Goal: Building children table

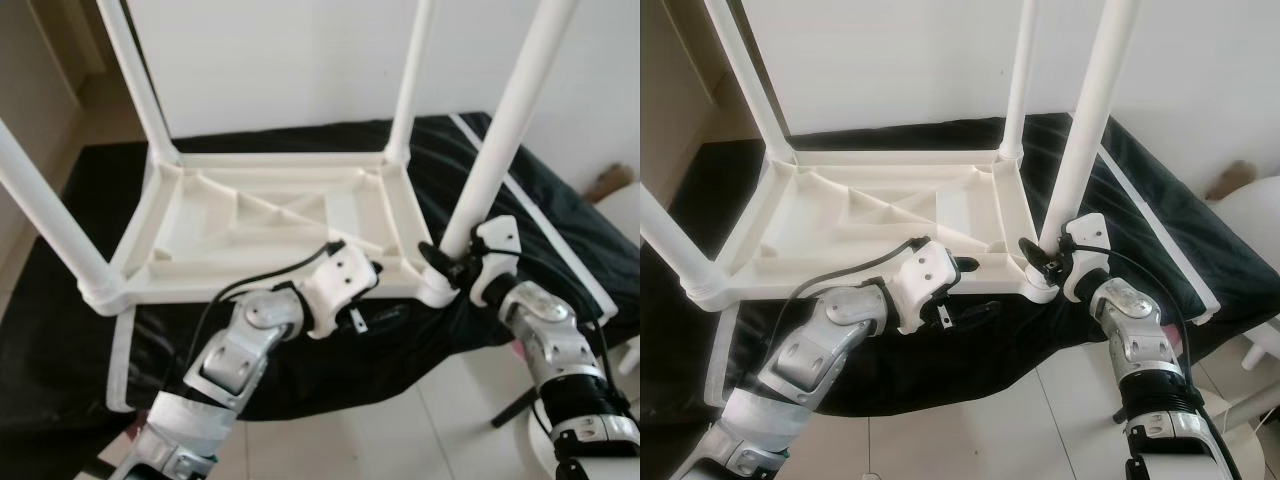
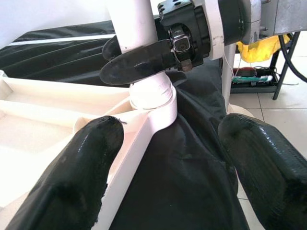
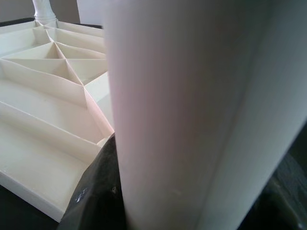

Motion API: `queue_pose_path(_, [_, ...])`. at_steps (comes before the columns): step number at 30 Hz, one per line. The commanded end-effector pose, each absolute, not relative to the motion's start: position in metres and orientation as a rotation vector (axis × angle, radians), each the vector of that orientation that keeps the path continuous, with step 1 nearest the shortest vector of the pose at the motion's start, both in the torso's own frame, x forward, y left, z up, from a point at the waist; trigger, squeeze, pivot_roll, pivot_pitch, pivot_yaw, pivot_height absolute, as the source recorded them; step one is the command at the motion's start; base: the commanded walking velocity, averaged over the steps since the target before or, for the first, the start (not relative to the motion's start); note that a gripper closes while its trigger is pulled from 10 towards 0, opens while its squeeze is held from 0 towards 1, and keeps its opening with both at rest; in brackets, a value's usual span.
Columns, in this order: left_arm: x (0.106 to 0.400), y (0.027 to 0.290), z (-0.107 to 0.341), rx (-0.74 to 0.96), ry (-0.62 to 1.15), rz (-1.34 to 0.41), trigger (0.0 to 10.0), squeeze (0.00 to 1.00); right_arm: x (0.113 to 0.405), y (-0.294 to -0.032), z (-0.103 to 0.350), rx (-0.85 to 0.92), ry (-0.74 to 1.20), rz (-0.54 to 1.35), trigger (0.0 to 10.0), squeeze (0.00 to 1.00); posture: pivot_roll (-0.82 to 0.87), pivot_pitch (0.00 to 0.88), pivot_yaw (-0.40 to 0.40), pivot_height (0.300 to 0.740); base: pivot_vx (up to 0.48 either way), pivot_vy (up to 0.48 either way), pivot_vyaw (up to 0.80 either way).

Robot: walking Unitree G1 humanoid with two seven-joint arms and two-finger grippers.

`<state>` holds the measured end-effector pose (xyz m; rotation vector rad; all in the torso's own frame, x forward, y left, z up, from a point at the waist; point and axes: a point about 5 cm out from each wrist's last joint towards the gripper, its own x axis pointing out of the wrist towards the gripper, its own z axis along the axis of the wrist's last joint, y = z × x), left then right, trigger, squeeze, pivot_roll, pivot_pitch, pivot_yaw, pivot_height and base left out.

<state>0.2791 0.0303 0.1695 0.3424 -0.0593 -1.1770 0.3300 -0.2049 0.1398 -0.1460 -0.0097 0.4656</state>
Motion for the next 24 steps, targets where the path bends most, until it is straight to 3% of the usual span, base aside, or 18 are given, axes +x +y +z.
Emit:
queue_pose_path(1, [0.279, 0.031, 0.169, 0.340, -0.058, -1.162, 10.0, 0.00, 0.325, -0.208, 0.120, -0.204, 0.100, 0.471, 4.8, 0.00, 0.00, 0.000, -0.003, 0.740, 0.000, 0.000, 0.00])
queue_pose_path(2, [0.279, 0.031, 0.169, 0.341, -0.053, -1.166, 10.0, 0.00, 0.326, -0.210, 0.116, -0.248, 0.125, 0.429, 10.0, 0.00, 0.00, 0.000, -0.003, 0.740, 0.000, 0.000, 0.00])
queue_pose_path(24, [0.277, 0.027, 0.162, 0.356, -0.034, -1.185, 10.0, 0.00, 0.325, -0.208, 0.114, -0.071, 0.141, -0.215, 10.0, 0.00, -0.02, 0.000, -0.008, 0.740, 0.000, 0.000, 0.00])
